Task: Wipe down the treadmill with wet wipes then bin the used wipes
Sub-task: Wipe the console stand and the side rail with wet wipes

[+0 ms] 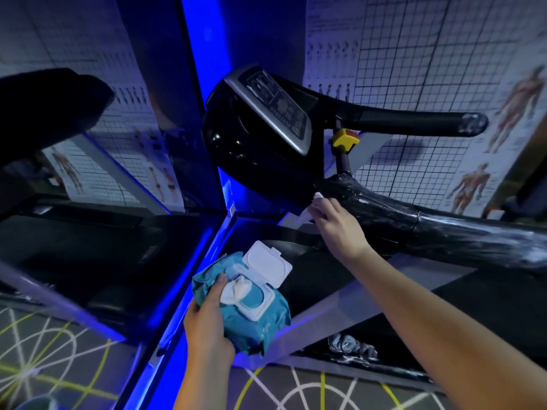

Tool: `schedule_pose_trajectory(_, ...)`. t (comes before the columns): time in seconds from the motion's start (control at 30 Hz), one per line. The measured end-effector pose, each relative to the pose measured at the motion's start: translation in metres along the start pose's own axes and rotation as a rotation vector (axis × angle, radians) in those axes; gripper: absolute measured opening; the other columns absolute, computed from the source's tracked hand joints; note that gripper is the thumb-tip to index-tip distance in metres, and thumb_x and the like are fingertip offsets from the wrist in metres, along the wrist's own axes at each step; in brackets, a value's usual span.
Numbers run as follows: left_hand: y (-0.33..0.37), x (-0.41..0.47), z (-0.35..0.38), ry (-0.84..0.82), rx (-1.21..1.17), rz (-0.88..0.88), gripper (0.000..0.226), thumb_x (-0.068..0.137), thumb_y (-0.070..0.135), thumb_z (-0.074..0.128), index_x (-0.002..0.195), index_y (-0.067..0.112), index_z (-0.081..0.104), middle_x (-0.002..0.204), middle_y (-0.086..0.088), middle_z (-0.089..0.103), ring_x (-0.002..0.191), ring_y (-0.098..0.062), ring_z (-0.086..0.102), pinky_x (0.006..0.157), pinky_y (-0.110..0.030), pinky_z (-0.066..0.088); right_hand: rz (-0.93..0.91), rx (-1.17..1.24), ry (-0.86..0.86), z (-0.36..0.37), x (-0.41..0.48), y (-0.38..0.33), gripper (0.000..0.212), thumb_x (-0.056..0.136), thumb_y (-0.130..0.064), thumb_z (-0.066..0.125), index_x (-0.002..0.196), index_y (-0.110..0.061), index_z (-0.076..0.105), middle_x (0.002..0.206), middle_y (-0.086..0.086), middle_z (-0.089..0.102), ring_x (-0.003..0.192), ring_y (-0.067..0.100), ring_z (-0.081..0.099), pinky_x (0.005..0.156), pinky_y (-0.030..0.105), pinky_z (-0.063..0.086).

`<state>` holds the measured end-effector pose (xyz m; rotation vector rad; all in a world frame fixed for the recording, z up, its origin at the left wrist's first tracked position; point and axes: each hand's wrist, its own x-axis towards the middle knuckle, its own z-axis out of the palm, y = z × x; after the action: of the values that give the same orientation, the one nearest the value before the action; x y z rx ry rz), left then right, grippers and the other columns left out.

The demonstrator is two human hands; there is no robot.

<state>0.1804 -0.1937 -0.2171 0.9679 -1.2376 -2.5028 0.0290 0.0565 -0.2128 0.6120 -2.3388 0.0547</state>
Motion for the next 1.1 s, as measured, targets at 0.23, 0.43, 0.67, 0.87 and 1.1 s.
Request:
schedule_pose_trajectory(0.23, -0.007, -0.001, 0.005, -0.030, 0.001, -0.002, 0.034, 0.090, 0.016, 0.081, 0.122, 0.015, 0.070, 0.105, -0.012, 0.078, 0.086, -0.031, 0.074, 0.067, -0.038, 0.056, 0.392, 0.067, 0.155, -0.020, -0.038, 0.008, 0.011, 0.084, 0.002, 0.070, 0.095, 0.004, 0.069, 0.112, 0.013, 0.061, 0.101, 0.034, 0.056, 0.071, 0.042, 0.054)
schedule_pose_trajectory(0.43, -0.011, 0.004, 0.013, 0.003, 0.028, 0.035, 0.038, 0.091, 0.017, 0.080, 0.127, 0.008, 0.069, 0.106, -0.014, 0.075, 0.092, -0.033, 0.071, 0.067, -0.036, 0.053, 0.127, 0.187, 0.112, 0.009, 0.024, -0.048, 0.016, 0.093, -0.004, 0.060, 0.105, 0.001, 0.067, 0.118, 0.015, 0.062, 0.103, 0.029, 0.058, 0.091, 0.039, 0.052)
schedule_pose_trajectory(0.67, -0.019, 0.019, 0.005, 0.043, 0.065, 0.074, 0.039, 0.087, 0.020, 0.084, 0.123, 0.013, 0.070, 0.118, -0.017, 0.075, 0.106, -0.039, 0.072, 0.094, -0.056, 0.057, 0.148, 0.172, 0.181, -0.001, -0.003, -0.015, 0.012, 0.092, -0.005, 0.058, 0.093, -0.001, 0.069, 0.115, 0.016, 0.062, 0.102, 0.031, 0.053, 0.090, 0.035, 0.049)
schedule_pose_trajectory(0.87, -0.018, 0.022, 0.006, 0.050, 0.046, 0.045, 0.038, 0.087, 0.019, 0.084, 0.122, 0.010, 0.070, 0.111, -0.017, 0.075, 0.099, -0.037, 0.072, 0.088, -0.052, 0.058, 0.545, 0.148, 0.312, -0.019, -0.020, 0.005, 0.018, 0.090, -0.001, 0.058, 0.104, 0.002, 0.070, 0.114, 0.011, 0.062, 0.107, 0.021, 0.052, 0.091, 0.031, 0.045)
schedule_pose_trajectory(1.1, -0.016, 0.026, 0.020, 0.044, 0.064, 0.093, 0.031, 0.088, 0.016, 0.084, 0.116, 0.007, 0.072, 0.112, -0.018, 0.075, 0.102, -0.036, 0.073, 0.088, -0.046, 0.056, 0.321, 0.295, 0.242, 0.000, 0.068, -0.050, 0.027, 0.100, -0.010, 0.051, 0.123, -0.002, 0.063, 0.128, 0.006, 0.055, 0.114, 0.012, 0.051, 0.094, 0.028, 0.048)
